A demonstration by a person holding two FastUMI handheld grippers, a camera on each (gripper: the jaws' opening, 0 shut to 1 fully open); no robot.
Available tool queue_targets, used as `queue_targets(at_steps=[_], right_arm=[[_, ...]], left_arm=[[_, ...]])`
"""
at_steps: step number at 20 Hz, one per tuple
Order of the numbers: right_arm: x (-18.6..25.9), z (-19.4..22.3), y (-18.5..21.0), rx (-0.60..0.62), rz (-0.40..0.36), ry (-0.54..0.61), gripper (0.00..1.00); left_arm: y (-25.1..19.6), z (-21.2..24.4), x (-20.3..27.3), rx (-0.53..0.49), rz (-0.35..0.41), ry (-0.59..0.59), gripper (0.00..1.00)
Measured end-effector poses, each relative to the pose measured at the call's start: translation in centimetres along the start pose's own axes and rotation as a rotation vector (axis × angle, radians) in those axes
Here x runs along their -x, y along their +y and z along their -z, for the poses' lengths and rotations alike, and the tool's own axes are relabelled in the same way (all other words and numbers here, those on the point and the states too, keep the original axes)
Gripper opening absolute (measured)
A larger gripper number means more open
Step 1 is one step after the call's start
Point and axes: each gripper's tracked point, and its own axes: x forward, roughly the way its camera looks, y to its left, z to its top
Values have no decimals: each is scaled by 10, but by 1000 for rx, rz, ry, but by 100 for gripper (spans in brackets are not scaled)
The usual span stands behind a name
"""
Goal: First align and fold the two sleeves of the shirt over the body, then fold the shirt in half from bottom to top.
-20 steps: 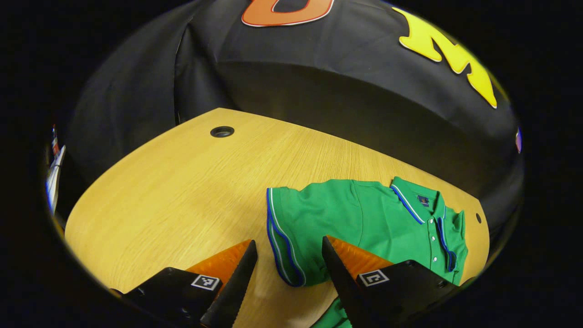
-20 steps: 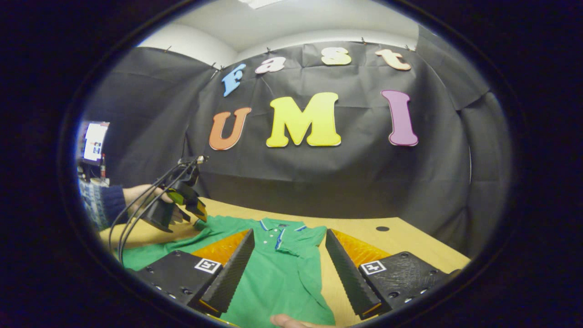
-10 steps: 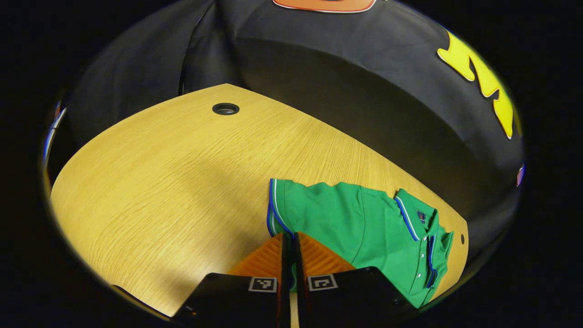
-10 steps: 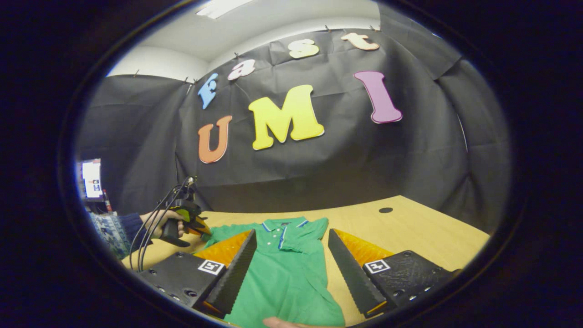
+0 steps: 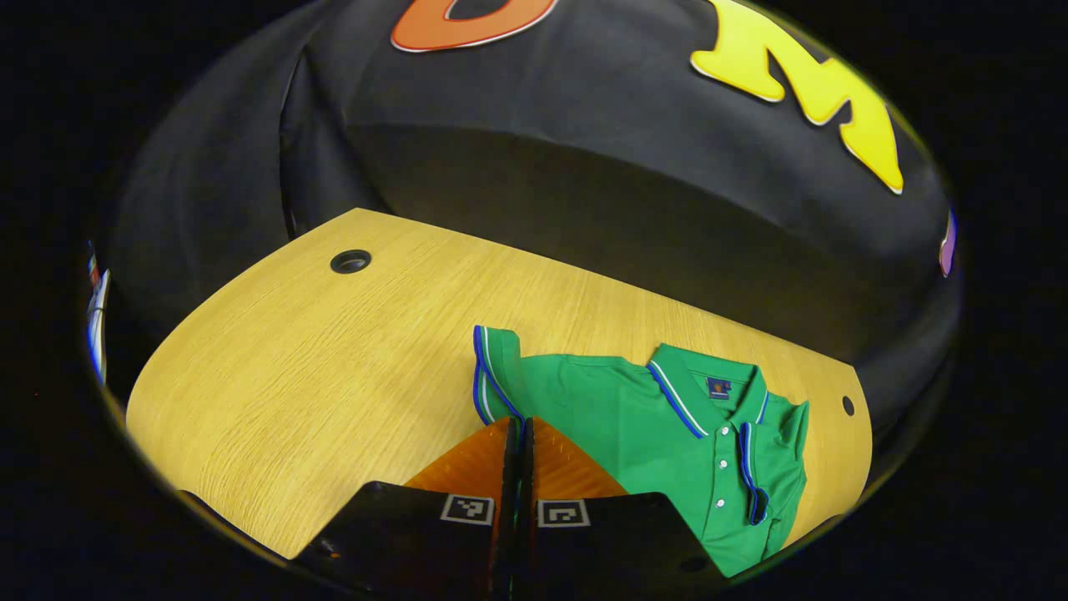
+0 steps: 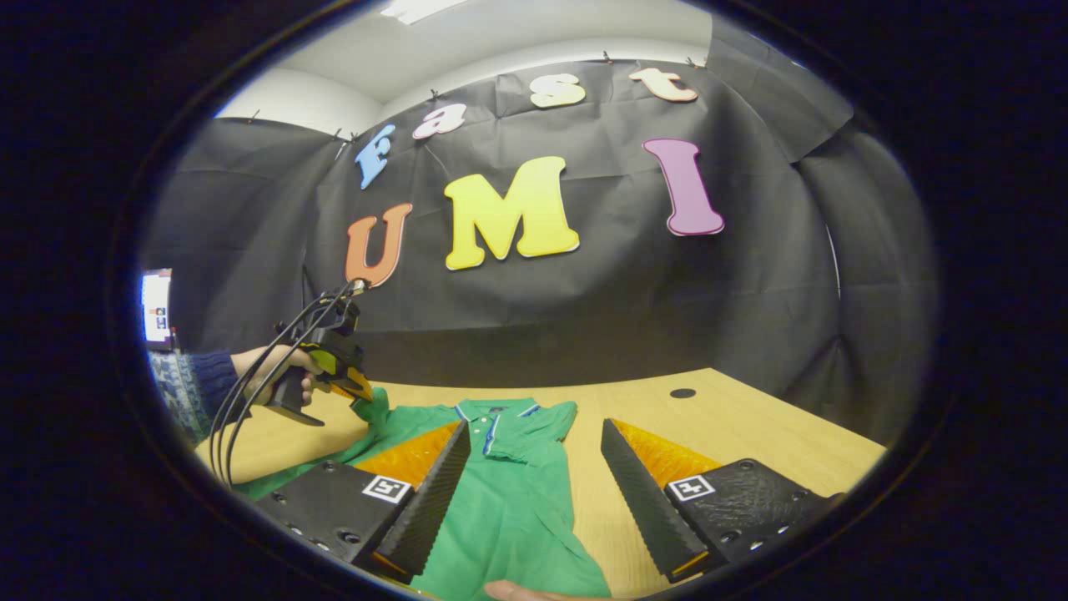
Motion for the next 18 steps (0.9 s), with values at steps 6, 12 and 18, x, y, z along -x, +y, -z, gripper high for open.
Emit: queue_targets(at_steps=[6, 12, 18], right_arm=[[-3, 5, 0, 42, 16, 11, 96], [-4, 11, -2, 59, 31, 22, 92], [-5, 11, -8, 79, 51, 15, 92]], left_arm=[[-60, 4, -7, -254, -37, -21, 7], [-122, 28, 0, -269, 52, -9, 48], [-129, 10, 53, -254, 53, -150, 100]])
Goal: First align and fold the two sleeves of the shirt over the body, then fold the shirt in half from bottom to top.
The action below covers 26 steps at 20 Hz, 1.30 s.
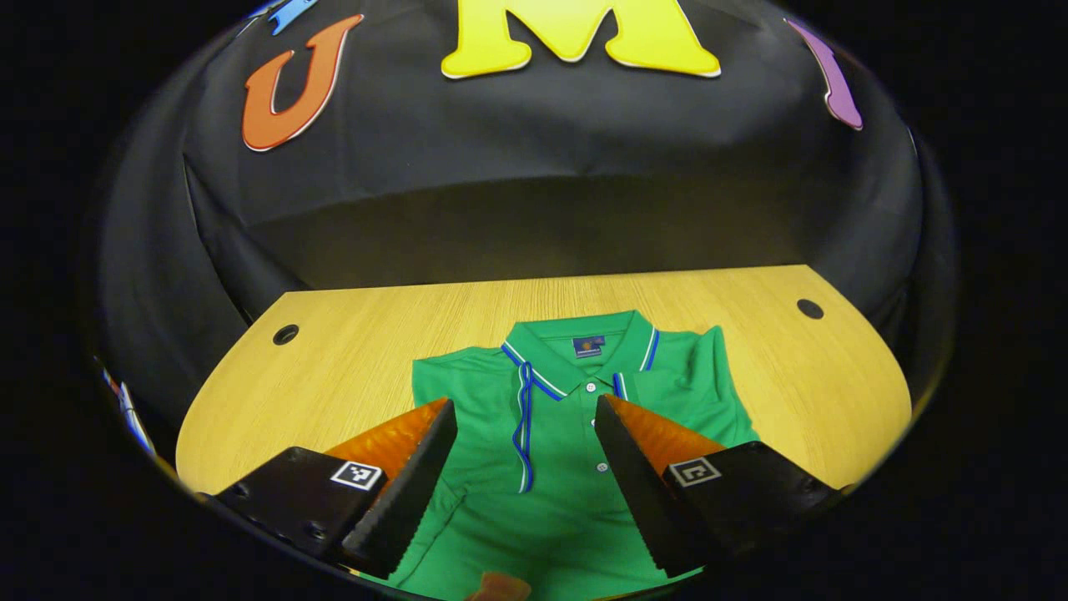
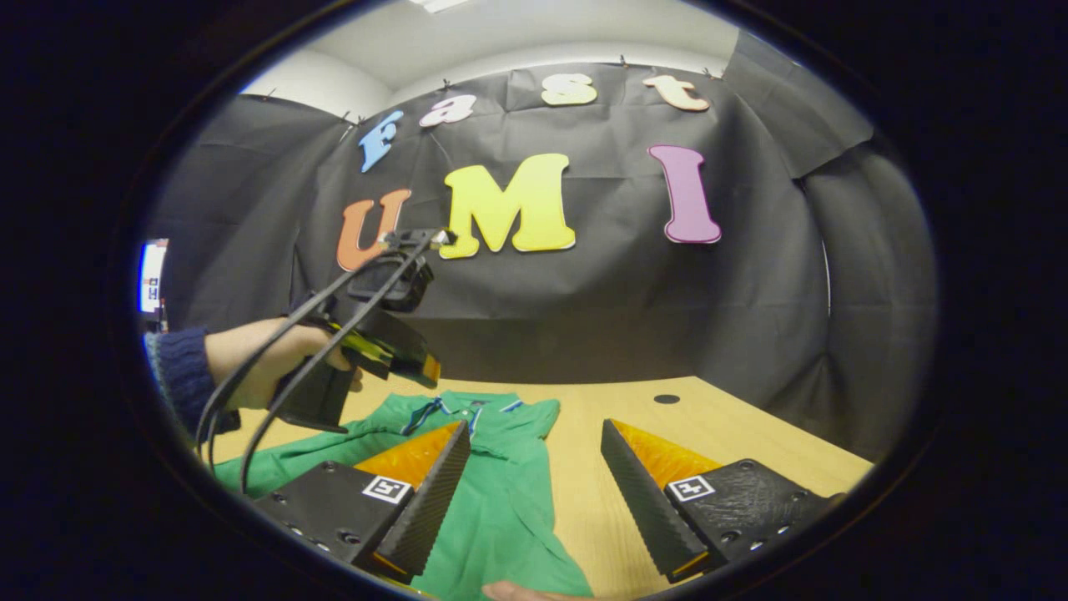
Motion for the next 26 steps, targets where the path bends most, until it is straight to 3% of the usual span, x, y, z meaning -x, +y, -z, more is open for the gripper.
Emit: queue_targets(at_steps=[2, 8, 18, 21, 25, 26], right_arm=[[0, -3, -1, -17, 1, -6, 96], [12, -21, 0, -40, 20, -39, 92], [72, -66, 42, 53, -11, -73, 96], [102, -80, 38, 78, 42, -124, 96], [131, -61, 28, 149, 112, -102, 94], [134, -46, 31, 148, 96, -62, 95]], left_arm=[[-1, -7, 26, 21, 23, -38, 100], [6, 6, 110, 68, 93, -149, 100], [57, 63, 222, 76, 85, -325, 100], [75, 83, 241, 73, 84, -343, 100], [105, 119, 260, 71, 71, -337, 100], [109, 129, 263, 76, 71, -336, 100]])
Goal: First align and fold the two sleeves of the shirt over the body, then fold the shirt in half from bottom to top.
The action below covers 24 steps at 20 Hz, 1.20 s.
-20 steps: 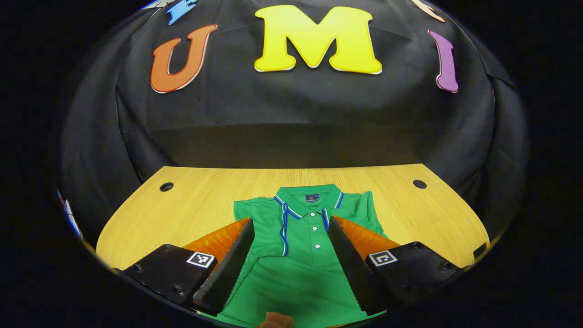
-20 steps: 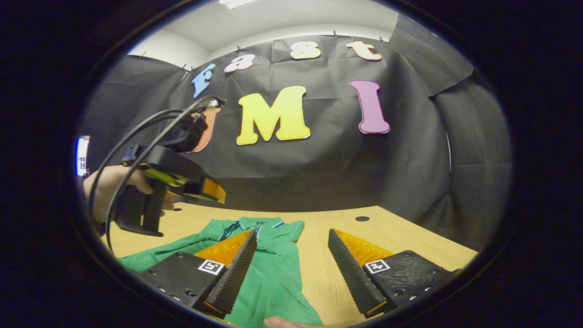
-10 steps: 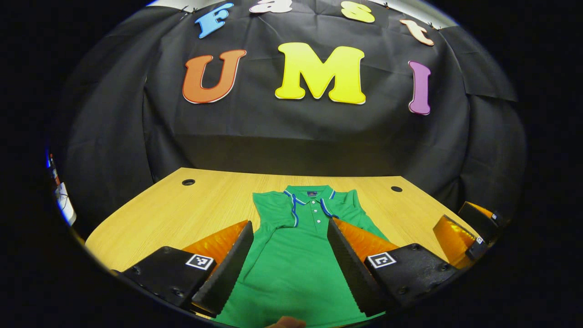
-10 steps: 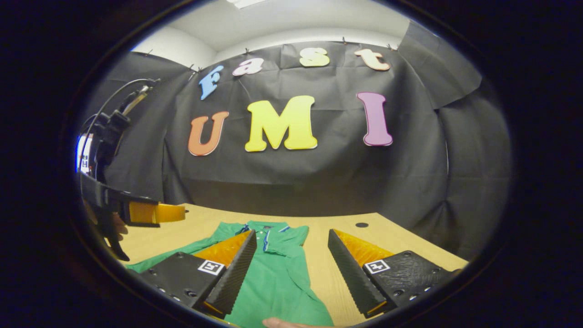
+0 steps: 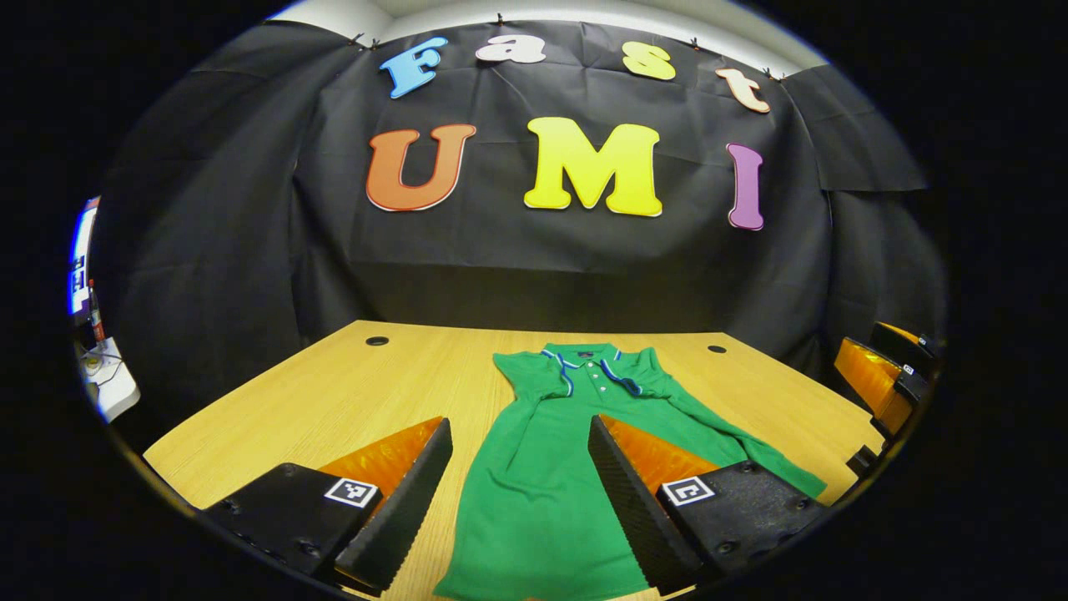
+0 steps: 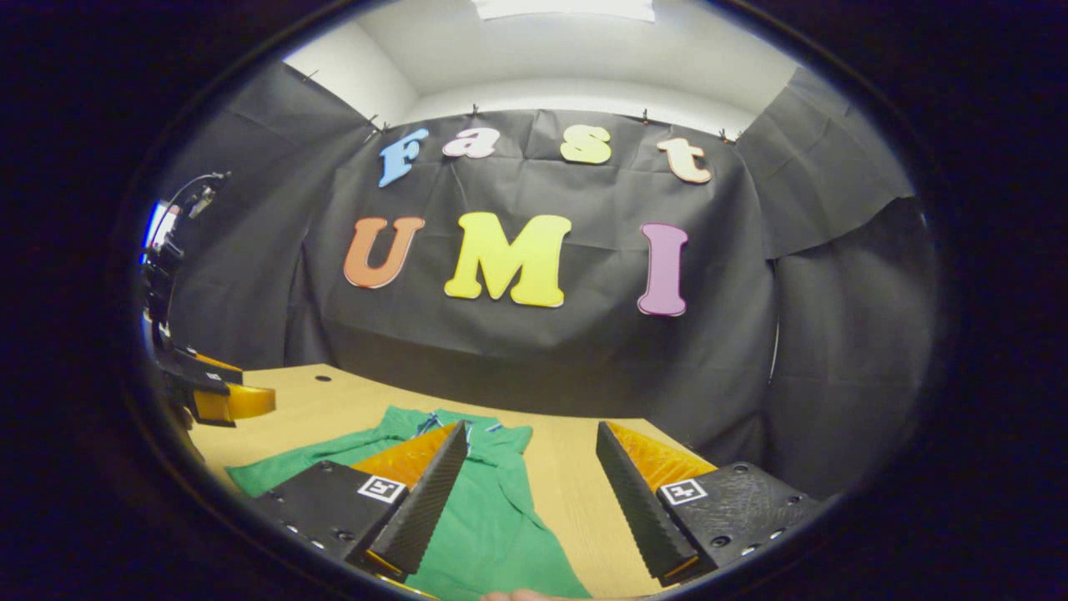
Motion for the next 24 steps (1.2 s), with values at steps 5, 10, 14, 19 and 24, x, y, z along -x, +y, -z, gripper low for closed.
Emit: queue_targets(at_steps=[5, 10, 14, 19, 24], right_arm=[[17, 77, 3, -19, -42, 169, 95], [33, 140, 9, -64, -68, 302, 97], [36, 165, -5, -96, -43, 387, 98], [36, 179, -8, -137, -56, 425, 96], [38, 174, -21, -112, -17, 401, 95]], left_arm=[[9, 61, 18, -13, -2, 70, 100], [21, 116, 25, -15, -32, 164, 100], [23, 135, 25, 16, -32, 200, 100], [13, 139, 27, -28, -21, 219, 100], [18, 141, 26, -16, -58, 217, 86]])
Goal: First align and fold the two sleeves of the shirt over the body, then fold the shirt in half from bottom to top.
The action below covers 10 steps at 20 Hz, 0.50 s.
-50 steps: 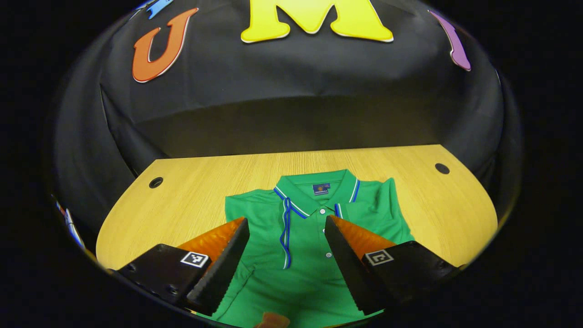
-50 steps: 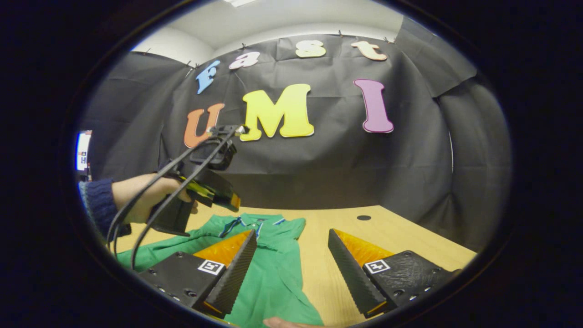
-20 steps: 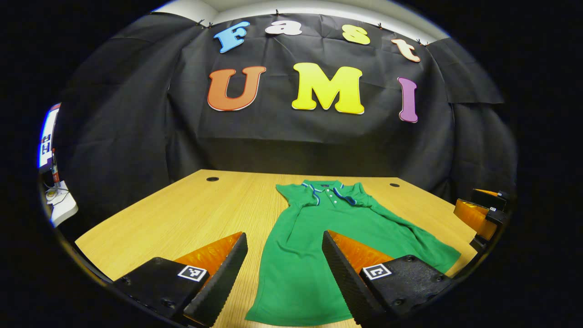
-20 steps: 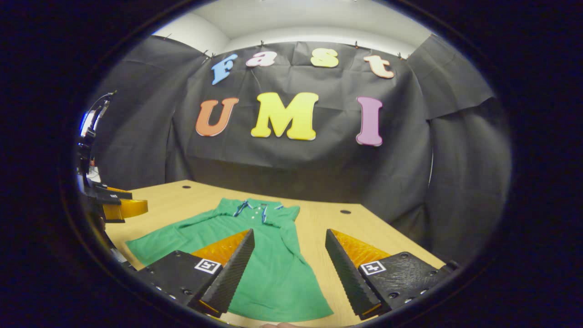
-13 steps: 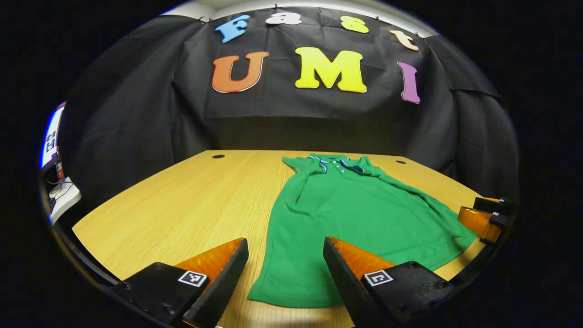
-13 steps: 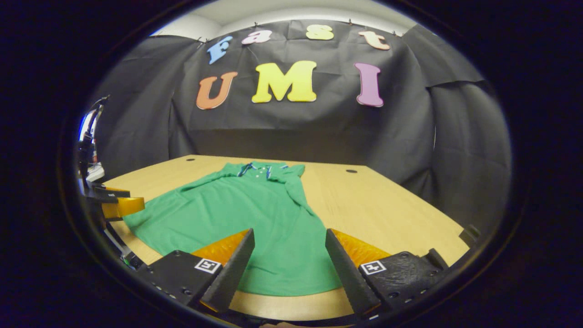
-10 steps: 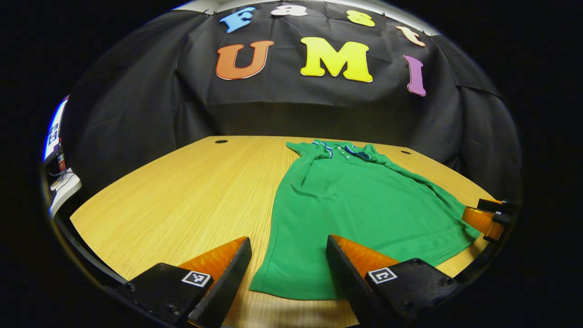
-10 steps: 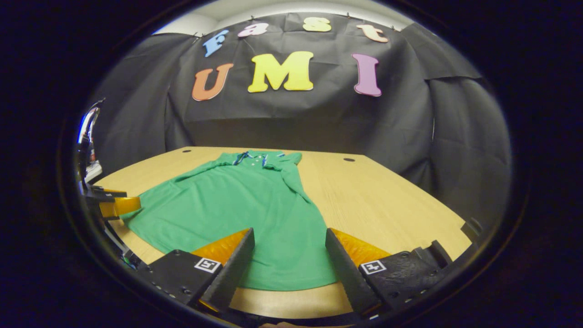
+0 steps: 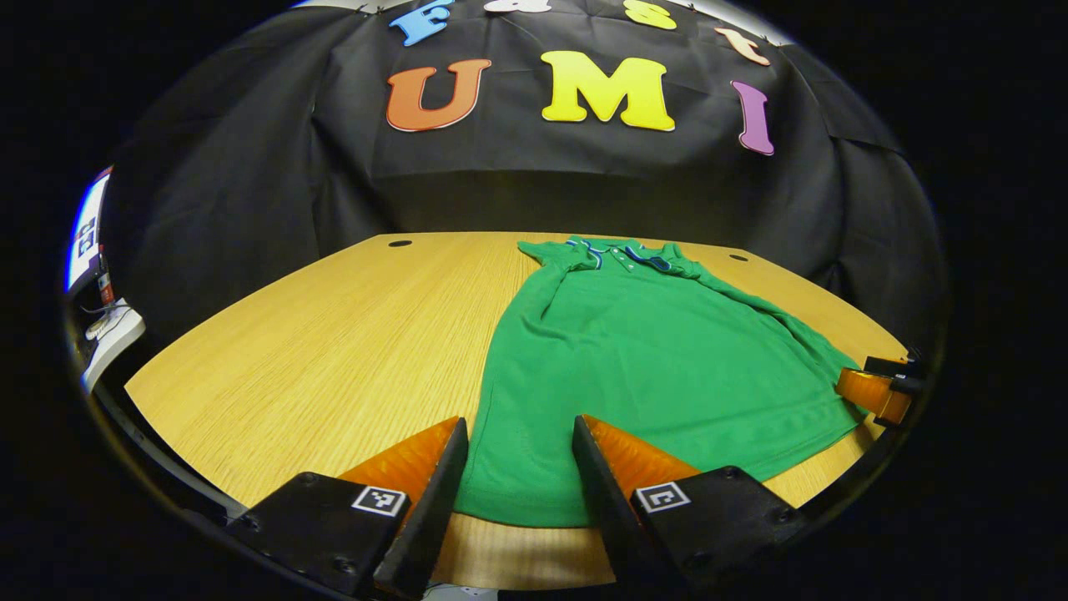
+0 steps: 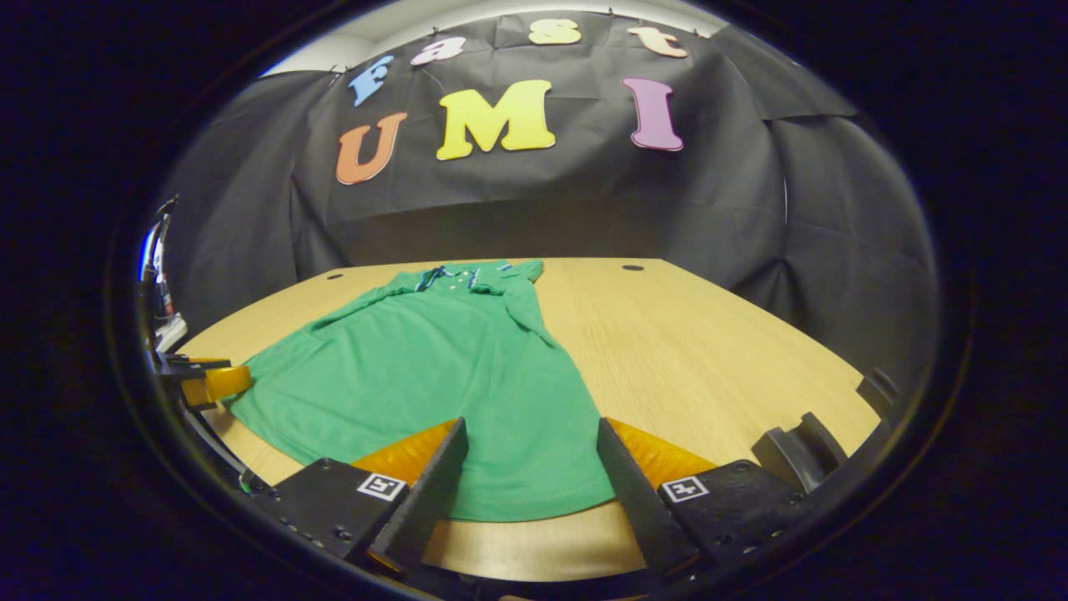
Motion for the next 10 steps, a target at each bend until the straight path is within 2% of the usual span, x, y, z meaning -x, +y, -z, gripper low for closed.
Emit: queue_targets(at_steps=[1, 2, 4, 6, 7, 8, 9, 10], right_arm=[[-1, -3, -8, 14, 23, -14, 93], [-3, 5, -8, 12, 15, 9, 93], [-5, 6, -7, -47, -16, 13, 96], [2, 8, -9, -37, -19, 16, 92], [2, 6, -6, -40, -33, 16, 92], [0, 10, -1, -48, -46, 14, 88], [-1, 9, 3, -62, -58, 16, 69], [-4, 10, 7, -73, -76, 11, 51]], left_arm=[[0, -1, 2, -2, 0, -2, 84], [1, -1, 0, 0, 0, -3, 79], [1, 1, -1, 2, 1, -4, 76], [1, 1, -1, 3, -2, -7, 73], [2, 2, -1, 4, -6, -5, 70], [2, 1, -2, 6, -6, -8, 57], [1, 1, -2, 16, -7, -12, 53], [4, 0, -5, 28, -13, -19, 40]])
